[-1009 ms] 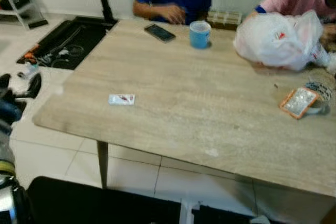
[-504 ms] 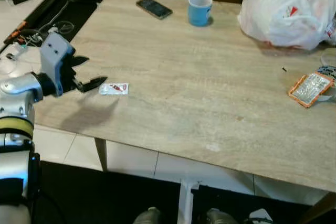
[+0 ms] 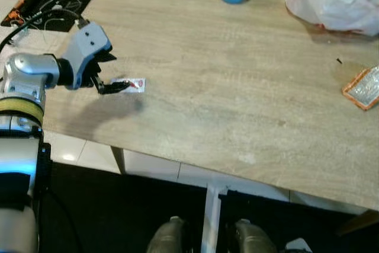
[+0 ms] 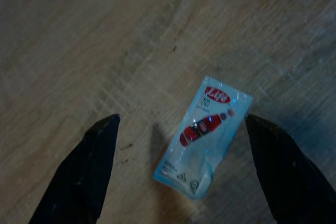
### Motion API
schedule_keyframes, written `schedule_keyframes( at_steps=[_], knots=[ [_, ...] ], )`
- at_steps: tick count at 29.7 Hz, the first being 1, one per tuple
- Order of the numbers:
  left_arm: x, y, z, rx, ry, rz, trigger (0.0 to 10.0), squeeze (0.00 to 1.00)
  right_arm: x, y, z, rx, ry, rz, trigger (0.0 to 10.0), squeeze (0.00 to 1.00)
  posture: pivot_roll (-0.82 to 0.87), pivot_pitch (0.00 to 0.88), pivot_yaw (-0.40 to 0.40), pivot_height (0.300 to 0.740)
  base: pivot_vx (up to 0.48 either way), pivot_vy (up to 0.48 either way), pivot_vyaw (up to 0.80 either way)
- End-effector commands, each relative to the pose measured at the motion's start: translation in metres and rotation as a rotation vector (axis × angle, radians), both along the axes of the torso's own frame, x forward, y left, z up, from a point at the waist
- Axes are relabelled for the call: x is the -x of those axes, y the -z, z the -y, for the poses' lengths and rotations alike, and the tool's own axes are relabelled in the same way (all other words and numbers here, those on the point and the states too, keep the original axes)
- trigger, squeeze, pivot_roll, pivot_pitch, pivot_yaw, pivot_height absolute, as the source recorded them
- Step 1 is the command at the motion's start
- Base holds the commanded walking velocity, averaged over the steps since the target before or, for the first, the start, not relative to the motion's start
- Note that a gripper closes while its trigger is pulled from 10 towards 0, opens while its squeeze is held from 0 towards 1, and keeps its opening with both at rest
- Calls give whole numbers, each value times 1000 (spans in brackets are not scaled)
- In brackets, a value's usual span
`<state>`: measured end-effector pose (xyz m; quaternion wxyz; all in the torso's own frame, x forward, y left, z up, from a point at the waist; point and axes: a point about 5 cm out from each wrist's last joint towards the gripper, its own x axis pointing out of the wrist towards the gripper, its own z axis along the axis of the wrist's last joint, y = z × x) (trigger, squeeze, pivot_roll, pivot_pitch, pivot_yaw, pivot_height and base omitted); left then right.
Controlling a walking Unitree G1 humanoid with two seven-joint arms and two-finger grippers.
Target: Restocking fridge
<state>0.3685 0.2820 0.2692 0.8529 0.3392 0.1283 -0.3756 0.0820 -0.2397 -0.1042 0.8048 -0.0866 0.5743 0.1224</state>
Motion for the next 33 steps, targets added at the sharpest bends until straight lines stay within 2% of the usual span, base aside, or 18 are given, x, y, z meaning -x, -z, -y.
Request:
schedule_keyframes(
  at_steps=[1, 8, 14, 19, 24, 27, 28, 30, 31, 33],
  knots=[
    [1, 9, -1, -71, 0, -65, 10000, 0, 26, 6, -4, -15, 0, -79, 10000, 0, -86, 339, 69, 740, 0, 0, 0],
    [-1, 14, 3, -140, 2, -115, 10000, 0, 19, 5, -5, -19, 6, -56, 10000, 0, -88, 339, 71, 740, 0, 0, 0],
    [-8, 15, 10, -198, -21, -38, 10000, 0, 19, 4, -4, -17, 10, -49, 10000, 0, -118, 337, 73, 740, 0, 0, 0],
    [-12, 14, 16, -195, -26, -19, 10000, 0, 23, 4, -2, -11, 14, -52, 10000, 0, -135, 340, 76, 740, 0, 0, 0],
    [-13, 13, 25, -127, 15, -74, 10000, 0, 30, 5, 1, -7, 30, -59, 10000, 0, -149, 350, 81, 740, 0, 0, 0],
    [-10, 16, 29, -36, 46, -188, 10000, 0, 37, 5, 1, -6, 29, -73, 10000, 0, -153, 361, 78, 740, 0, 0, 0],
    [-10, 16, 29, -36, 46, -188, 10000, 0, 37, 5, 1, -6, 29, -73, 10000, 0, -153, 361, 78, 740, 0, 0, 0],
    [-11, 15, 33, 32, 48, -223, 10000, 0, 39, 6, 0, -8, 27, -75, 10000, 0, -157, 366, 77, 740, 0, 0, 0],
    [-11, 15, 33, 32, 48, -223, 10000, 0, 39, 6, 0, -8, 27, -75, 10000, 0, -157, 366, 77, 740, 0, 0, 0],
    [-13, 11, 36, 86, 39, -219, 10000, 0, 40, 6, 0, -10, 25, -74, 10000, 0, -159, 371, 78, 740, 0, 0, 0]
  ],
)
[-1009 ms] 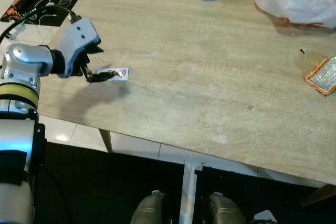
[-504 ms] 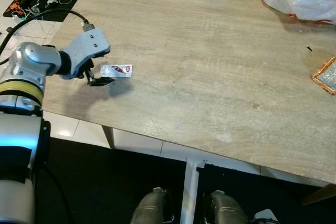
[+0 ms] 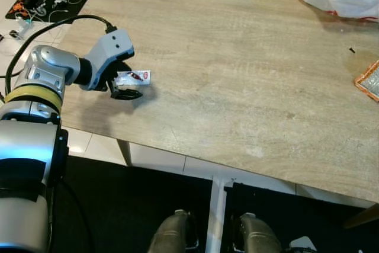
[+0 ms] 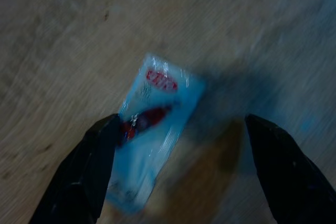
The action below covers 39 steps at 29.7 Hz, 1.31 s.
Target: Restocking fridge
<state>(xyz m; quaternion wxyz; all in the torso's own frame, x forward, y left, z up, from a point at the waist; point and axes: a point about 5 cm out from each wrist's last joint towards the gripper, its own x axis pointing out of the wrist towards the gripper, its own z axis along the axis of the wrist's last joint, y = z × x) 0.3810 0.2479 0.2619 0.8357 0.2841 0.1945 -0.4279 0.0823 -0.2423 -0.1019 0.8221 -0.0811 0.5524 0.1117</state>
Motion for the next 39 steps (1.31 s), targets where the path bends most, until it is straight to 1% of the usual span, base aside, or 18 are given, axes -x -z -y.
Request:
schedule_keyframes(
  at_steps=[1, 2, 7, 11, 13, 15, 16, 20, 21, 28, 35, 39],
  knots=[
    [0, 4, 2, 39, -7, -25, 10000, 0, 40, 8, -2, -6, 0, -130, 10000, 0, -159, 371, 78, 740, 0, 0, 0],
    [-2, 1, 3, 56, -21, -8, 10000, 0, 39, 8, -3, -8, 0, -123, 10000, 0, -165, 375, 82, 740, 0, 0, 0],
    [-4, -1, 4, 44, -39, 26, 10000, 0, 39, 8, -4, -12, -1, -115, 10000, 0, -173, 378, 81, 740, 0, 0, 0],
    [-4, -3, 5, 43, -36, 28, 10000, 0, 40, 8, -4, -13, -2, -116, 10000, 0, -173, 379, 81, 740, 0, 0, 0],
    [-3, -4, 5, 33, -25, 13, 10000, 0, 42, 8, -5, -15, -7, -119, 10000, 0, -176, 382, 82, 740, 0, 0, 0],
    [-2, -4, 3, 13, -14, -11, 10000, 0, 42, 8, -5, -14, -8, -122, 10000, 0, -176, 382, 82, 740, 0, 0, 0],
    [0, -3, 0, -13, -9, -36, 10000, 0, 43, 8, -4, -13, -8, -124, 10000, 0, -177, 384, 83, 740, 0, 0, 0],
    [1, -2, -4, -32, -12, -49, 10000, 0, 44, 8, -4, -12, -7, -124, 10000, 0, -180, 384, 87, 740, 0, 0, 0],
    [2, -1, -8, -50, -33, -47, 10000, 0, 44, 8, -3, -9, -4, -125, 10000, 0, -179, 384, 88, 740, 0, 0, 0],
    [4, 3, -17, -49, -91, -46, 10000, 0, 46, 7, 0, -4, 2, -124, 10000, 0, -204, 394, 91, 740, 0, 0, 0],
    [4, 3, -22, -53, -126, -37, 10000, 0, 49, 6, 5, 5, 10, -124, 10000, 0, -213, 397, 89, 740, 0, 0, 0],
    [7, 6, -28, -58, -144, -58, 10000, 0, 51, 6, 4, 3, 10, -125, 10000, 0, -213, 397, 90, 740, 0, 0, 0]
  ],
)
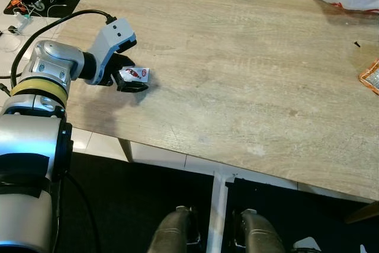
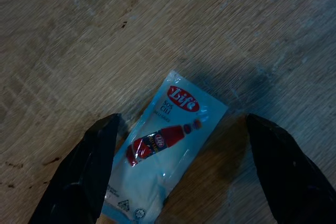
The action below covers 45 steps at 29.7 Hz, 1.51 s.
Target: Restocking fridge
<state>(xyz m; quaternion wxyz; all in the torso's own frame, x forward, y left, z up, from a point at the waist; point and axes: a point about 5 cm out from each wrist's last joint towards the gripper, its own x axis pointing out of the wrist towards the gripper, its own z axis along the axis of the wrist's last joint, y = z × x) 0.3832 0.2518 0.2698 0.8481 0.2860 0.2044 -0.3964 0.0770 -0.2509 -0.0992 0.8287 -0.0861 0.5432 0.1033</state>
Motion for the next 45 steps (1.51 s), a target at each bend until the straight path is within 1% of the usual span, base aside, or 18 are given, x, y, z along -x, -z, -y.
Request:
schedule_keyframes(
  at_steps=[1, 3, 4, 11, 13, 24, 27, 28, 30, 31, 33, 35, 36, 37, 40, 41, 43, 45],
  knots=[
    [10, 15, -25, -40, -78, -71, 10000, 0, 45, 9, -5, -13, 2, -149, 10000, 0, -213, 397, 90, 740, 0, 0, 0],
    [11, 17, -26, -39, -80, -83, 10000, 0, 45, 9, -6, -15, 2, -148, 10000, 0, -213, 397, 90, 740, 0, 0, 0],
    [11, 17, -26, -37, -80, -91, 0, 0, 45, 9, -6, -15, 2, -148, 10000, 0, -215, 397, 91, 740, 0, 0, 0],
    [15, 23, -32, -36, -92, -133, 0, 0, 42, 9, -5, -14, 3, -140, 10000, 0, -213, 396, 93, 740, 0, 0, 0],
    [15, 23, -31, -10, -92, -138, 0, 0, 41, 9, -5, -14, 5, -137, 10000, 0, -212, 393, 94, 740, 0, 0, 0],
    [18, 35, -29, 11, -56, -185, 0, 0, 36, 9, -8, -18, 7, -128, 10000, 0, -206, 374, 99, 740, 0, 0, 0],
    [16, 34, -23, 93, -45, -156, 0, 0, 32, 9, -10, -19, 7, -122, 10000, 0, -205, 360, 100, 740, 0, 0, 0],
    [14, 30, -20, 150, -42, -133, 0, 0, 30, 9, -10, -19, 8, -119, 10000, 0, -204, 345, 102, 740, 0, 0, 0],
    [13, 28, -18, 187, -40, -118, 0, 0, 28, 9, -10, -18, 9, -118, 10000, 0, -204, 345, 102, 740, 0, 0, 0],
    [12, 27, -16, 209, -39, -110, 10000, 0, 28, 9, -11, -18, 9, -117, 10000, 0, -204, 345, 102, 740, 0, 0, 0],
    [8, 12, -8, 429, -22, -30, 10000, 0, 23, 9, -12, -18, 13, -110, 10000, 0, -202, 313, 105, 740, 0, 0, 0],
    [6, 1, -3, 595, -6, 29, 10000, 0, 19, 9, -14, -19, 18, -104, 10000, 0, -201, 302, 105, 740, 0, 0, 0],
    [6, 1, -3, 595, -6, 29, 10000, 0, 19, 9, -14, -19, 18, -104, 10000, 0, -201, 302, 105, 740, 0, 0, 0],
    [5, -2, -2, 642, 5, 46, 10000, 0, 18, 9, -14, -20, 20, -101, 10000, 0, -199, 298, 105, 740, 0, 0, 0],
    [6, -9, 4, 896, 73, 90, 10000, 0, 11, 10, -18, -23, 25, -95, 10000, 0, -188, 256, 97, 740, 0, 0, 0],
    [6, -9, 4, 896, 73, 90, 10000, 0, 11, 10, -18, -23, 25, -95, 10000, 0, -188, 256, 97, 740, 0, 0, 0],
    [9, -5, 5, 1036, 126, 98, 10000, 0, 7, 10, -21, -25, 30, -92, 10000, 0, -180, 236, 93, 740, 0, 0, 0],
    [10, 2, 8, 1096, 157, 93, 10000, 0, 5, 10, -21, -26, 33, -91, 10000, 0, -176, 225, 92, 740, 0, 0, 0]
  ],
)
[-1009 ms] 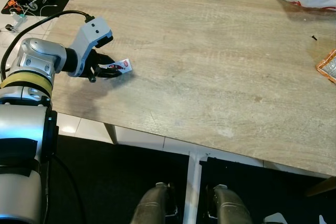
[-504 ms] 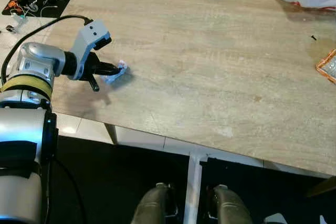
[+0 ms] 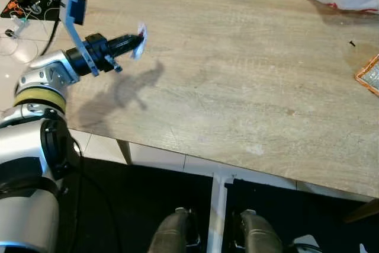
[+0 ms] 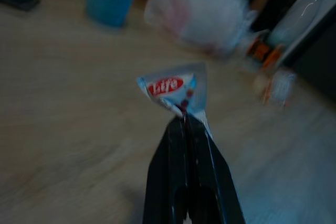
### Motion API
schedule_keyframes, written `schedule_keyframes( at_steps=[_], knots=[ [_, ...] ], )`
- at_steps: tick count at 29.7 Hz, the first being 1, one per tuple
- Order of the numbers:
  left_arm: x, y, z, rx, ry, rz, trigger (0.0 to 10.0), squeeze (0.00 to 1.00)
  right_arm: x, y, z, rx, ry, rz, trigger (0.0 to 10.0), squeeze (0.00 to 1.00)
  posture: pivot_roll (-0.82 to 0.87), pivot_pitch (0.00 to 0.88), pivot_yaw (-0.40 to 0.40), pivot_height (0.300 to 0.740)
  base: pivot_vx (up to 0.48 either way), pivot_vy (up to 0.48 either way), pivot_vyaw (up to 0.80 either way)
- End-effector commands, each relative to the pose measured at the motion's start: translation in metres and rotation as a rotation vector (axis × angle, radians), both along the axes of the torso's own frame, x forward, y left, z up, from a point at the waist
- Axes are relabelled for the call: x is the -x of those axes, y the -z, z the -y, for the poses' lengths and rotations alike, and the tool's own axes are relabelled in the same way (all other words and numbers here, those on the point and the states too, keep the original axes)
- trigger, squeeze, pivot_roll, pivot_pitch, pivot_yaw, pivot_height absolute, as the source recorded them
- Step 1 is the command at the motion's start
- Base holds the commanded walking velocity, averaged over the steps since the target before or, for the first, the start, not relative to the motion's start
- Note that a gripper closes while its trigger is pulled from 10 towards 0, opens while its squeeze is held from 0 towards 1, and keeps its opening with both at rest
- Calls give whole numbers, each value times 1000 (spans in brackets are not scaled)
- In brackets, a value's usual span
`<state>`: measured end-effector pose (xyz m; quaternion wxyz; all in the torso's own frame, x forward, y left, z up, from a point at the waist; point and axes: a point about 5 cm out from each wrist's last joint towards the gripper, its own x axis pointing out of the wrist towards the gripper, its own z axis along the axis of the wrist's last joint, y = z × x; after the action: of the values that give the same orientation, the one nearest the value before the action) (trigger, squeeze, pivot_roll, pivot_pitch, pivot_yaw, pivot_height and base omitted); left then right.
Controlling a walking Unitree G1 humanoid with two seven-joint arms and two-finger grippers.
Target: Restocking fridge
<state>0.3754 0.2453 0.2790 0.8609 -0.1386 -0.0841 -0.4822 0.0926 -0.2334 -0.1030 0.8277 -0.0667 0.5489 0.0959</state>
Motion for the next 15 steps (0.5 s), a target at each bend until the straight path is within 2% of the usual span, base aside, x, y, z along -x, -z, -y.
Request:
schedule_keyframes(
  at_steps=[1, 3, 4, 6, 9, 13, 15],
  knots=[
    [2, 16, 3, 84, 36, -6, 10000, 0, 20, 6, -4, -4, 1, -77, 10000, 0, -168, 211, 90, 740, 0, 0, 0],
    [2, 19, 5, 104, 34, -5, 10000, 0, 19, 6, -4, -4, 3, -77, 10000, 0, -168, 211, 90, 740, 0, 0, 0],
    [2, 30, 7, 88, 10, -9, 10000, 0, 18, 6, -5, -4, 11, -75, 10000, 0, -160, 201, 88, 740, 0, 0, 0],
    [3, 48, 10, 129, -29, -38, 10000, 0, 15, 6, -7, -7, 13, -75, 10000, 0, -158, 190, 82, 740, 0, 0, 0],
    [5, 61, 11, 175, -55, -39, 10000, 0, 12, 7, -11, -8, -3, -75, 10000, 0, -151, 165, 81, 740, 0, 0, 0],
    [7, 63, 12, 187, -47, -24, 10000, 0, 9, 6, -12, -9, -2, -73, 10000, 0, -142, 153, 79, 740, 0, 0, 0],
    [8, 56, 8, 206, -69, 23, 10000, 0, 5, 6, -12, -8, 0, -67, 10000, 0, -127, 135, 78, 740, 0, 0, 0]
  ],
)
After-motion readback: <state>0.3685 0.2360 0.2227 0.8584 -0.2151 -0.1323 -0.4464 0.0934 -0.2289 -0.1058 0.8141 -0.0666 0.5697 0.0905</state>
